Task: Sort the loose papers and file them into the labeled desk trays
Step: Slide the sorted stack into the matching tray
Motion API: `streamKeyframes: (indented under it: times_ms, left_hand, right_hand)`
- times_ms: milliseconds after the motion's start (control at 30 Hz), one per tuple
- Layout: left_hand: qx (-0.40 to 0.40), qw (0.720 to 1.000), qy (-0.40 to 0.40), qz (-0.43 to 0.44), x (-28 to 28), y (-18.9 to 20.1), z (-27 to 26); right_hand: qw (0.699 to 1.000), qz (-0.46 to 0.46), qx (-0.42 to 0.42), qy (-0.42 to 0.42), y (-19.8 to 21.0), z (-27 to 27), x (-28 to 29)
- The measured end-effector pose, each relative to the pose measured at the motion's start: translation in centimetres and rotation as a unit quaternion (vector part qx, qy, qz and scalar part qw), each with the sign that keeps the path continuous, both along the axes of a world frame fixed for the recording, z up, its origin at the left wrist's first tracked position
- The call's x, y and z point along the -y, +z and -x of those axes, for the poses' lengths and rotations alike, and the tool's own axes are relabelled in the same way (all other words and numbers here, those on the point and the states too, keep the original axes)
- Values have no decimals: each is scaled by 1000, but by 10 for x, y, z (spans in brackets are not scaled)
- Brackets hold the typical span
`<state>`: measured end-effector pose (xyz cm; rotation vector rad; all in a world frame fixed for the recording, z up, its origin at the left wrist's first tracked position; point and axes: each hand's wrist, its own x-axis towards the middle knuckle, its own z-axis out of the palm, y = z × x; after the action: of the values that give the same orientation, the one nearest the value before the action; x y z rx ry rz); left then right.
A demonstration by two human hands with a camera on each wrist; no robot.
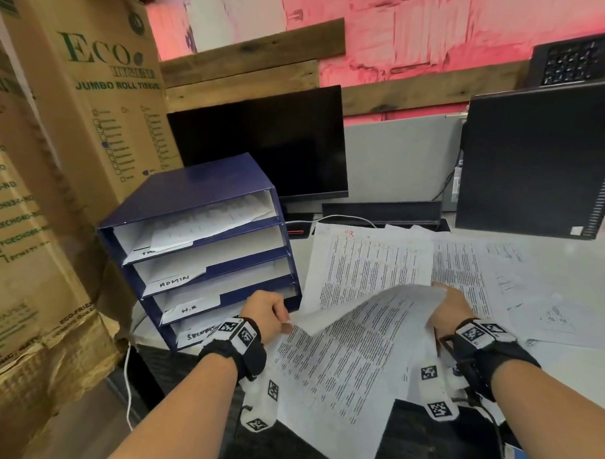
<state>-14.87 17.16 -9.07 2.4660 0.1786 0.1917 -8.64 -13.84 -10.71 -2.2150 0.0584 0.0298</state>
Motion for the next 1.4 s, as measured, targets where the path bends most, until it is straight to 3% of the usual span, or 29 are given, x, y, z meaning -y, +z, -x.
streamKeyframes:
  times_ms: [167,367,533,700,833,933,1133,1200,1267,1333,1367,1400]
  left_hand:
    - [-36,999,11,-26,7,6,3]
    - [-75,997,-13,-15,5,5,9]
    - [-106,993,-5,56,-3,9,30]
    - [-71,992,86,58,-26,12,57]
    - [-105,987,116,26,-45,16,80]
    - [-111,982,143,53,-58,15,95]
    - [-122,972,192,61,-82,-1,133]
    - [-130,965,222,60,-84,-1,145]
    - [-115,954,248,120,-85,-1,155]
    - [-172,969,173,26,-87,-5,163]
    - [-175,970,167,33,-87,-7,165]
    - [-150,963,196,108,-89,-9,161]
  right_hand:
    - [1000,17,1,0,6,5,-3]
    - [996,-81,17,-13,2,5,-3]
    - [989,-142,26,-11,7,14,-8]
    - [993,-100,61,35,32,29,-20]
    - [990,-97,84,56,56,46,-36]
    - [991,-89,57,81,66,55,-47]
    - [985,60,57,151,77,72,-67]
    - [983,69,82,151,85,77,-73]
    - [978,73,117,153,96,82,-78]
    - [974,71,145,159,110,87,-81]
    - [973,62,155,161,116,89,-82]
    - [972,54,163,161,123,91,-82]
